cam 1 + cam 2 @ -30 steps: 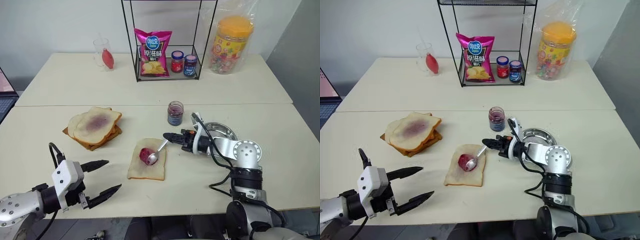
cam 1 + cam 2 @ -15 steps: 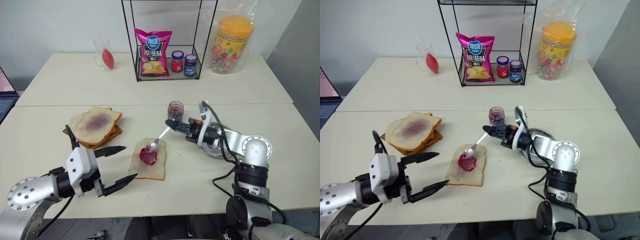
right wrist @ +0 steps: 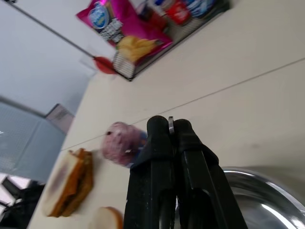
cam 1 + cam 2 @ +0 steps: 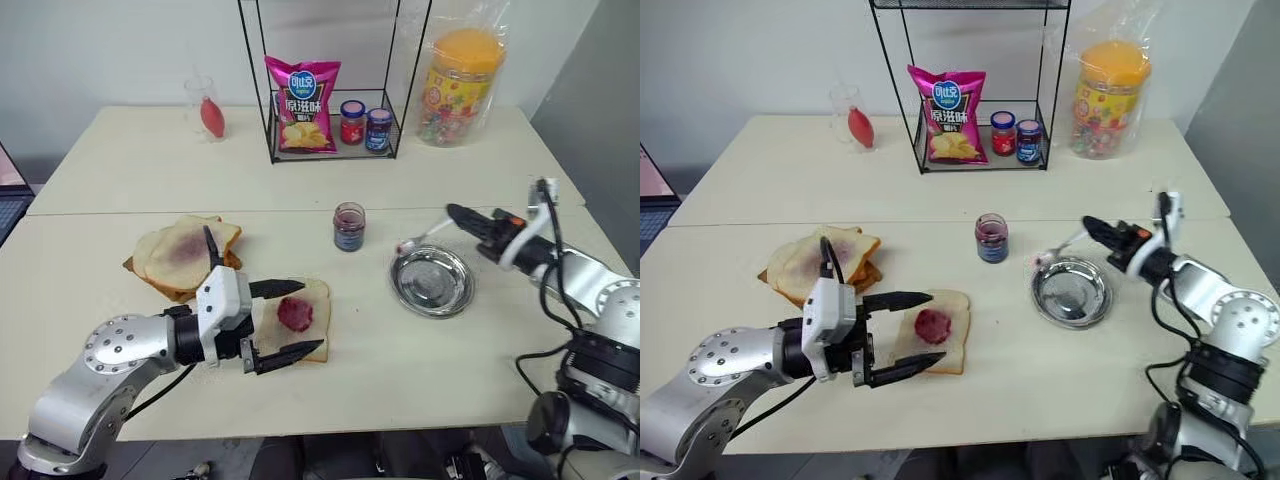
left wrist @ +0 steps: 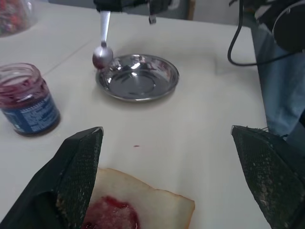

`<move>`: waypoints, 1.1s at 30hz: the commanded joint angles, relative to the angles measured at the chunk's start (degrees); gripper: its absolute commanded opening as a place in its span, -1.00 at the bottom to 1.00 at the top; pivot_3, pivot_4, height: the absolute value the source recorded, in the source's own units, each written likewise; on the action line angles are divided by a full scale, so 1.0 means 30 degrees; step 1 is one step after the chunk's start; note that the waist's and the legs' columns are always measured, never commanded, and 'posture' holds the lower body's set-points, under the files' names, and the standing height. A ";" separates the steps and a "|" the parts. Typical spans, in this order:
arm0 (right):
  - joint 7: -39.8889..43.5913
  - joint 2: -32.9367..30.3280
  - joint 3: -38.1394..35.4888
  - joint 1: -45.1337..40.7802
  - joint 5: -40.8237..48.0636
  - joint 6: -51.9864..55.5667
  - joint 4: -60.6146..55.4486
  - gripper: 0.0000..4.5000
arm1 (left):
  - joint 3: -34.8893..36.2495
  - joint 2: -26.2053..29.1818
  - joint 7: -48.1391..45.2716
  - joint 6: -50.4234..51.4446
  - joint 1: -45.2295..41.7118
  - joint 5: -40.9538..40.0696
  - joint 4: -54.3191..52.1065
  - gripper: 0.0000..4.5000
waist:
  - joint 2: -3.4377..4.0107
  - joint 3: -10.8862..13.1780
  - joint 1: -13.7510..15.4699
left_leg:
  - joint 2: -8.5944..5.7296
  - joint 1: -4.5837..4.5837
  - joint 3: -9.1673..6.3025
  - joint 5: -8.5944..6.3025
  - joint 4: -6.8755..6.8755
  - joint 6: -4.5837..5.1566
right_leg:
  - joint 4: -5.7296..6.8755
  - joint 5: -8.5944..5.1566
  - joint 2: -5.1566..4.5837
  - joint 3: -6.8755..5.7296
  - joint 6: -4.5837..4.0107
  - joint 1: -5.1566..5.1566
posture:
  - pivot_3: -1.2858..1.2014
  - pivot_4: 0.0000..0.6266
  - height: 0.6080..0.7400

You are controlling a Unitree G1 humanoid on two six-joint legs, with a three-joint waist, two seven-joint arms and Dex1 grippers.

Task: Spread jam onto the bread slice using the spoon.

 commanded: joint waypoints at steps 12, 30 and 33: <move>0.2402 -0.1458 0.0231 0.2295 -0.2116 -0.3387 0.1337 -0.99 | -0.1188 -0.0074 -0.0874 -0.1757 -0.0820 0.1549 0.1044 1.00 | 0.0007 -0.0004 0.0118 | -0.0014 -0.0002 0.0077 0.0001 0.0026 0.0002 | -0.0022 0.0028 -0.0006 0.0080 0.0052 0.0001 | 0.03 -0.52 1.00; 0.4234 -0.2592 0.0386 0.3748 -0.2508 -0.3917 0.2567 -0.99 | -0.1827 -0.0810 -0.0069 -0.1099 -0.2395 0.1611 0.1190 1.00 | 0.0009 -0.0010 0.0173 | -0.0015 0.0005 0.0079 0.0001 0.0056 0.0002 | -0.0013 0.0041 -0.0005 0.0086 0.0071 0.0018 | 0.03 -0.52 1.00; 0.4245 -0.2651 0.0568 0.3688 -0.2860 -0.4165 0.2924 -0.77 | -0.1873 -0.0871 -0.0010 -0.1042 -0.2543 0.1635 0.1225 1.00 | 0.0008 -0.0011 0.0186 | -0.0015 0.0005 0.0076 0.0001 0.0071 0.0002 | -0.0012 0.0044 -0.0005 0.0085 0.0077 0.0025 | 0.03 -0.52 1.00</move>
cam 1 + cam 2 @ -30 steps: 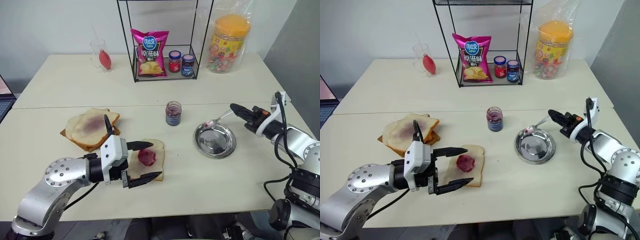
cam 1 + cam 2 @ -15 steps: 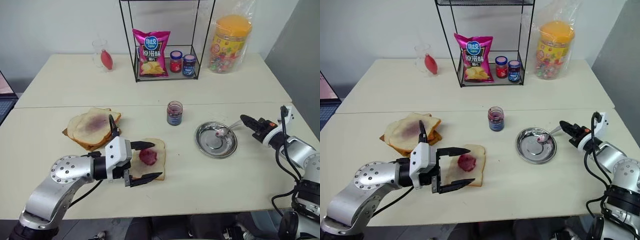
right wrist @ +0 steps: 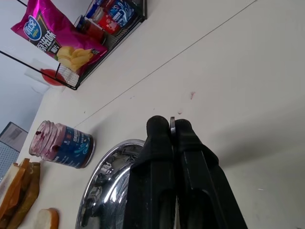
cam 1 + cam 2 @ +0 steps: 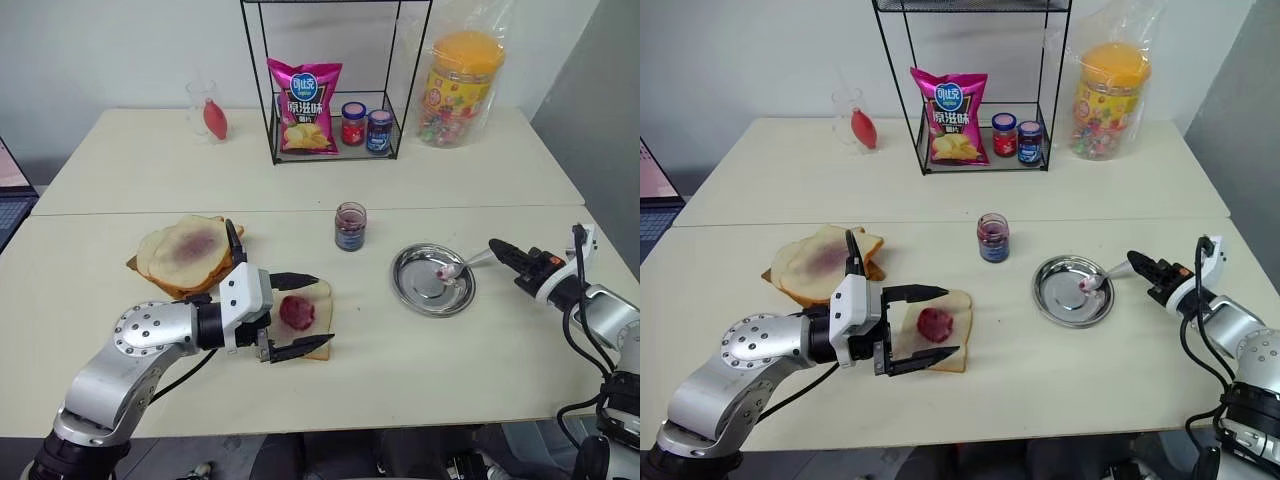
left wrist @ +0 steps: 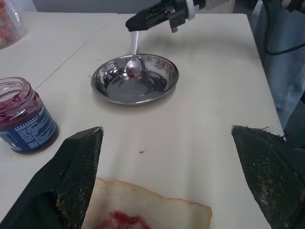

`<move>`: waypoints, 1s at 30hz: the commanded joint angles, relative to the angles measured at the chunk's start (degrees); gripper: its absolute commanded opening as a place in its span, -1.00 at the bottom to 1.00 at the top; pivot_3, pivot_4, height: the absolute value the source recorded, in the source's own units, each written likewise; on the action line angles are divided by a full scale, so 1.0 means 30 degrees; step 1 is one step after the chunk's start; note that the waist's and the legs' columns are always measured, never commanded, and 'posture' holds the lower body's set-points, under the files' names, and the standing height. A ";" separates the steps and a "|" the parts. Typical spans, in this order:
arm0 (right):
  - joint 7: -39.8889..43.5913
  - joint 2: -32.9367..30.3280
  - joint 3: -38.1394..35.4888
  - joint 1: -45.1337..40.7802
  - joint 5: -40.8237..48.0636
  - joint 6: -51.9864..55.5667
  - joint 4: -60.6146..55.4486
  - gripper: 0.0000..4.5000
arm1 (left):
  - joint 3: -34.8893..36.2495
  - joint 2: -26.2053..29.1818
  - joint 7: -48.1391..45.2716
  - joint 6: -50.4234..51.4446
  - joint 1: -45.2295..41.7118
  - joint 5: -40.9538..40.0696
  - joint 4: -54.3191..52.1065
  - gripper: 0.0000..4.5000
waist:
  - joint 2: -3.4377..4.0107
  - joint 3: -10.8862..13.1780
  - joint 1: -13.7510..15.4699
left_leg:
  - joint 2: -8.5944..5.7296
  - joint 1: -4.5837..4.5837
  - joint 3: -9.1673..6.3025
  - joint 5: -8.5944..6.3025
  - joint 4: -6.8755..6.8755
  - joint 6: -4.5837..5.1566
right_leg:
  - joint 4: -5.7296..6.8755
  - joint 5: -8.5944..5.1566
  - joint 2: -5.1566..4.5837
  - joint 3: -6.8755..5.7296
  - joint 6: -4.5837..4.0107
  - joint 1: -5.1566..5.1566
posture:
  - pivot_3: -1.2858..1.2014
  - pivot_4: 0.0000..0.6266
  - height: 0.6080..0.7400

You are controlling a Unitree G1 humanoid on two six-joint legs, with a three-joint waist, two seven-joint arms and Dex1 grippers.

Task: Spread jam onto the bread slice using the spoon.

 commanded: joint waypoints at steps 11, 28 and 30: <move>0.0175 -0.0106 0.0038 -0.0222 -0.1203 -0.1133 0.0054 0.22 | 0.0131 -0.0187 -0.0079 0.0270 -0.0533 -0.0724 -0.0521 1.00 | 0.0002 -0.0001 0.0001 | -0.0002 -0.0005 0.0004 0.0000 0.0011 0.0000 | 0.0001 0.0003 0.0000 0.0005 0.0004 0.0001 | 0.03 -0.52 1.00; 0.5782 -0.2677 0.3590 0.1315 -0.6241 -0.8258 -0.4198 0.64 | 0.3951 0.1426 0.2808 -0.0426 0.0637 0.2777 0.2125 1.00 | 0.0020 -0.0009 -0.0107 | 0.0011 0.0027 -0.0003 0.0000 0.0018 0.0000 | 0.0029 0.0006 0.0006 0.0006 0.0008 0.0001 | 0.03 -0.52 1.00; 0.7116 -0.3461 0.4453 0.1483 -0.6753 -0.8836 -0.4777 0.64 | 0.5116 0.1779 0.2907 -0.0430 0.1546 0.2861 0.2322 1.00 | 0.0021 -0.0010 -0.0104 | 0.0012 0.0035 0.0001 0.0000 0.0013 0.0001 | 0.0027 0.0005 0.0006 0.0012 0.0008 0.0002 | 0.03 -0.52 1.00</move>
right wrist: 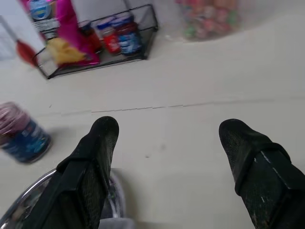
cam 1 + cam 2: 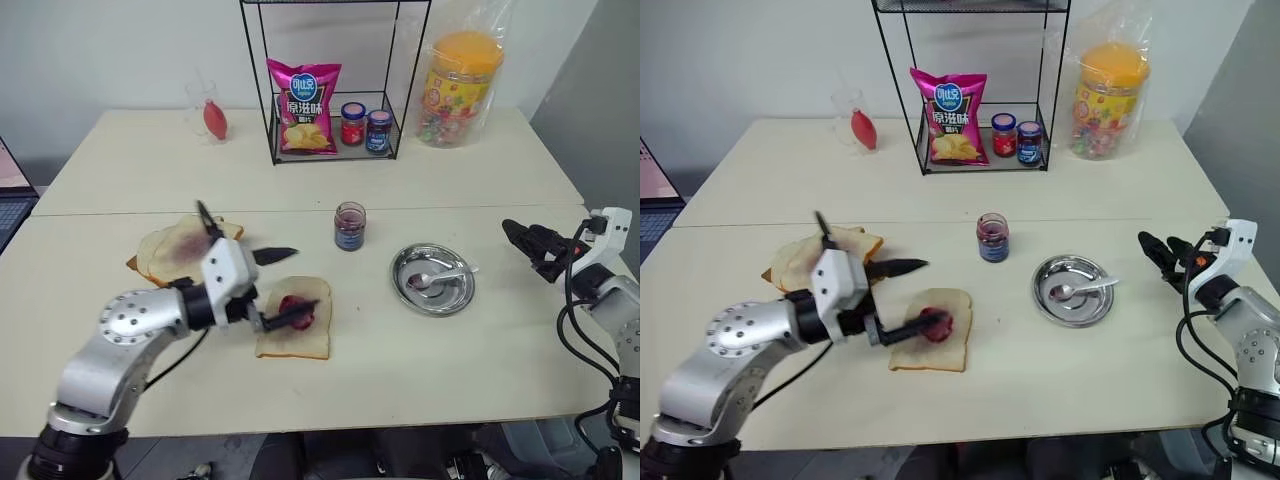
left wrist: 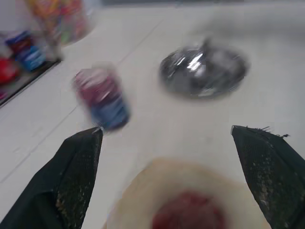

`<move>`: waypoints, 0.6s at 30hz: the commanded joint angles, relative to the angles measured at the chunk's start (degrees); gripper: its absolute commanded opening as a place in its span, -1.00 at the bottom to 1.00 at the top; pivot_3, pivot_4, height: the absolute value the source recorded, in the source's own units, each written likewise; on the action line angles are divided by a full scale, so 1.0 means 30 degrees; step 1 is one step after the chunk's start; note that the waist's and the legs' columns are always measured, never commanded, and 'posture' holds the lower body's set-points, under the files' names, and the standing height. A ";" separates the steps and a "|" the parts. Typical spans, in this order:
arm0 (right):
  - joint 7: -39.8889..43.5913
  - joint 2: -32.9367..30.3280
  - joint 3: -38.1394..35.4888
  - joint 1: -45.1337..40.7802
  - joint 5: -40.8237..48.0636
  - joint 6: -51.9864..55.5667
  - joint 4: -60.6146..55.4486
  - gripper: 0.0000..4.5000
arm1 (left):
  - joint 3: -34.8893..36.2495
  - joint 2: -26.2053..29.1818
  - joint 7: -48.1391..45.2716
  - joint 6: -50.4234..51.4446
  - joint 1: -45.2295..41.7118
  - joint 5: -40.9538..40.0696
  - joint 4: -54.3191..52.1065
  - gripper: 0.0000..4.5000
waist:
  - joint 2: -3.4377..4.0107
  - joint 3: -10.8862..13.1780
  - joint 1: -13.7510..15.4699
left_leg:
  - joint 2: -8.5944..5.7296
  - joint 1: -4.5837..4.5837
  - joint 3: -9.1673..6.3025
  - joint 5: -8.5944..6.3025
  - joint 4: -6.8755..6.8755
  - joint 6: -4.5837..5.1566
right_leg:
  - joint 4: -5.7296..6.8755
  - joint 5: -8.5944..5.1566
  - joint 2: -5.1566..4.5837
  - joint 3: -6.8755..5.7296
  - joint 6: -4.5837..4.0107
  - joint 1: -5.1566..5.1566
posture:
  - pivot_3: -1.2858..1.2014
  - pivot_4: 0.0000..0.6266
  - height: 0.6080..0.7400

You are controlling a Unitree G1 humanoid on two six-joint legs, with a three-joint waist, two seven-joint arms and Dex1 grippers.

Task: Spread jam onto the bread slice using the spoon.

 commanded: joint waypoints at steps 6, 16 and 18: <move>0.7459 -0.4942 0.3263 0.1040 -0.2173 -0.2606 -0.2830 0.99 | 0.5909 0.1209 -0.1908 0.1074 0.5415 -0.1519 -0.2167 1.00 | -0.0002 0.0002 0.0186 | -0.0003 -0.0043 0.0004 -0.0002 0.0037 -0.0001 | -0.0037 -0.0001 -0.0033 -0.0013 0.0002 0.0001 | 0.03 -0.52 1.00; 1.3354 -0.7524 0.2381 0.3432 -0.2926 -0.6863 -0.1243 0.99 | 0.9271 -0.0962 -0.1639 -0.0033 1.1155 -0.0535 -0.5016 1.00 | -0.0037 0.0021 0.0622 | -0.0008 0.0050 0.0007 -0.0006 0.0222 0.0004 | -0.0045 -0.0021 -0.0033 -0.0014 0.0127 0.0173 | 0.03 -0.52 1.00; 1.3700 -0.7396 0.2330 0.3238 -0.2808 -0.7144 -0.0960 0.99 | 0.9605 -0.1097 -0.1764 0.0108 1.1436 -0.0920 -0.5215 1.00 | -0.0055 0.0023 0.0610 | -0.0008 0.0244 0.0034 -0.0009 0.0214 0.0003 | -0.0061 -0.0099 -0.0034 0.0012 0.0018 0.0341 | 0.03 -0.52 1.00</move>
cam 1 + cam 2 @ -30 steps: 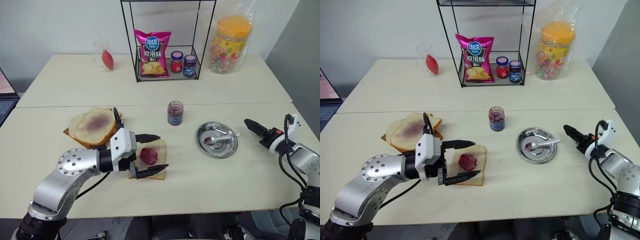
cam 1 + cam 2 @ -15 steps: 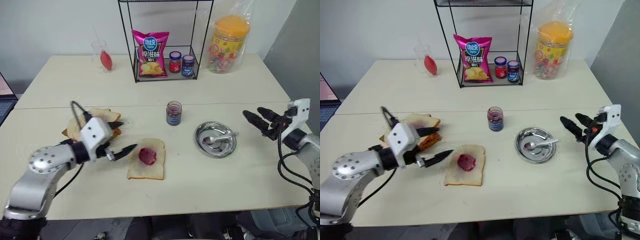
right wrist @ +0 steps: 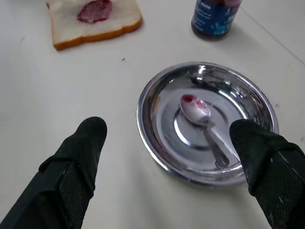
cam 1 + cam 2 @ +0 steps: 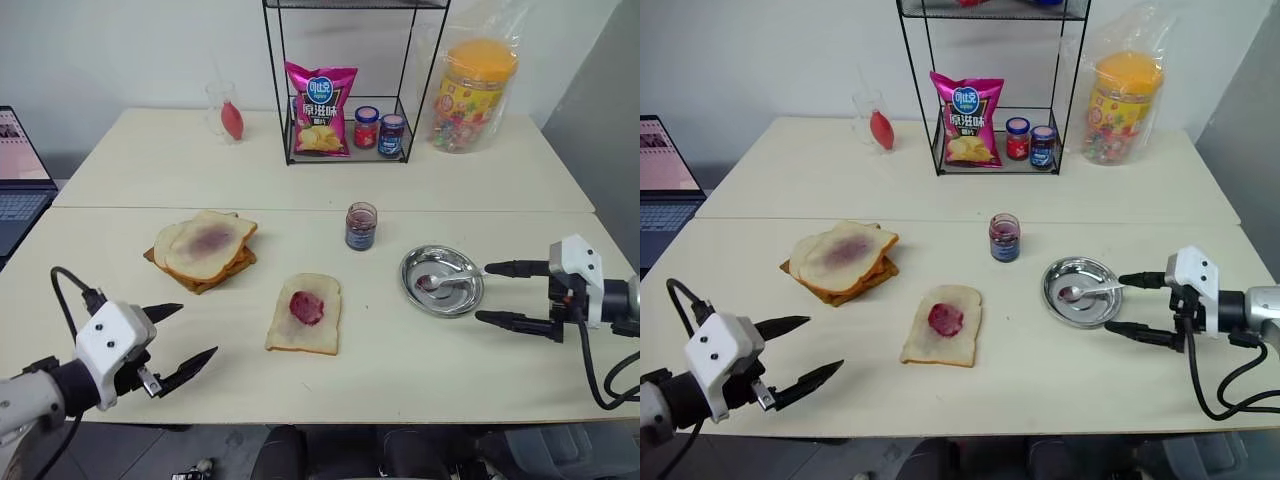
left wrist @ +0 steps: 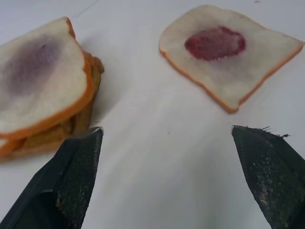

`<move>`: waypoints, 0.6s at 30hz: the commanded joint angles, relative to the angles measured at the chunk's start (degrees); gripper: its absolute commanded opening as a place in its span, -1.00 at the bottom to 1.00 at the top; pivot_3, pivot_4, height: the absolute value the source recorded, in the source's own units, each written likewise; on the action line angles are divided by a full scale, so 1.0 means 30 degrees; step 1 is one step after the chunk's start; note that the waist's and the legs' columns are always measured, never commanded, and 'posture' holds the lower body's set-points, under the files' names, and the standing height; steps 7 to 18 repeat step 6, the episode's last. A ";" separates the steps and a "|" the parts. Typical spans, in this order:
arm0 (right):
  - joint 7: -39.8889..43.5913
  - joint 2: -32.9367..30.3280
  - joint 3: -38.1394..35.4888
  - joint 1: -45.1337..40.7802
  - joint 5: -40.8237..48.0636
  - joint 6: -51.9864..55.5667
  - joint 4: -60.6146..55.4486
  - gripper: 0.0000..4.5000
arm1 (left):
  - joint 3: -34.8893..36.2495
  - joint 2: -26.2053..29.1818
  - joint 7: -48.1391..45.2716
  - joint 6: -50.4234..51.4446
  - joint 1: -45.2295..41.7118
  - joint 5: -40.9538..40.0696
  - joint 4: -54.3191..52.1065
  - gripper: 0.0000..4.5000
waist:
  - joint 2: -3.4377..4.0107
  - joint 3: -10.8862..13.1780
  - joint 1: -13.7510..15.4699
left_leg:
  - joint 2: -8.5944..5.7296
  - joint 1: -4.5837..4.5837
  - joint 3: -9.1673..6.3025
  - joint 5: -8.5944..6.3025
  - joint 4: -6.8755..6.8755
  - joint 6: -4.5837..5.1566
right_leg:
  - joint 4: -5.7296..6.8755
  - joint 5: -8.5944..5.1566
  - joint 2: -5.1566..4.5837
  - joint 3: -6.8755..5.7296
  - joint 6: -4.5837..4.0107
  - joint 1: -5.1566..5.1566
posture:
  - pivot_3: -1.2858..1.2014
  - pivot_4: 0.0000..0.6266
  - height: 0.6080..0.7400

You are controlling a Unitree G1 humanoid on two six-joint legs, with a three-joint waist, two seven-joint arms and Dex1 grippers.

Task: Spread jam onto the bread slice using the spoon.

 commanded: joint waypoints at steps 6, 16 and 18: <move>0.0870 0.0501 -0.0168 -0.0788 0.0054 -0.1067 0.0032 0.99 | 0.1462 -0.0447 0.0047 -0.0196 0.0147 -0.1198 -0.0717 1.00 | -0.0009 -0.0005 -0.0040 | 0.0009 0.0017 0.0006 0.0000 -0.0007 0.0000 | 0.0011 0.0008 0.0004 0.0001 0.0008 0.0003 | 0.03 -0.52 1.00; 0.0870 0.0501 -0.0168 -0.0788 0.0054 -0.1067 0.0032 0.99 | 0.1462 -0.0447 0.0047 -0.0196 0.0147 -0.1198 -0.0717 1.00 | -0.0009 -0.0005 -0.0040 | 0.0009 0.0017 0.0006 0.0000 -0.0007 0.0000 | 0.0011 0.0008 0.0004 0.0001 0.0008 0.0003 | 0.03 -0.52 1.00; 0.0870 0.0501 -0.0168 -0.0788 0.0054 -0.1067 0.0032 0.99 | 0.1462 -0.0447 0.0047 -0.0196 0.0147 -0.1198 -0.0717 1.00 | -0.0009 -0.0005 -0.0040 | 0.0009 0.0017 0.0006 0.0000 -0.0007 0.0000 | 0.0011 0.0008 0.0004 0.0001 0.0008 0.0003 | 0.03 -0.52 1.00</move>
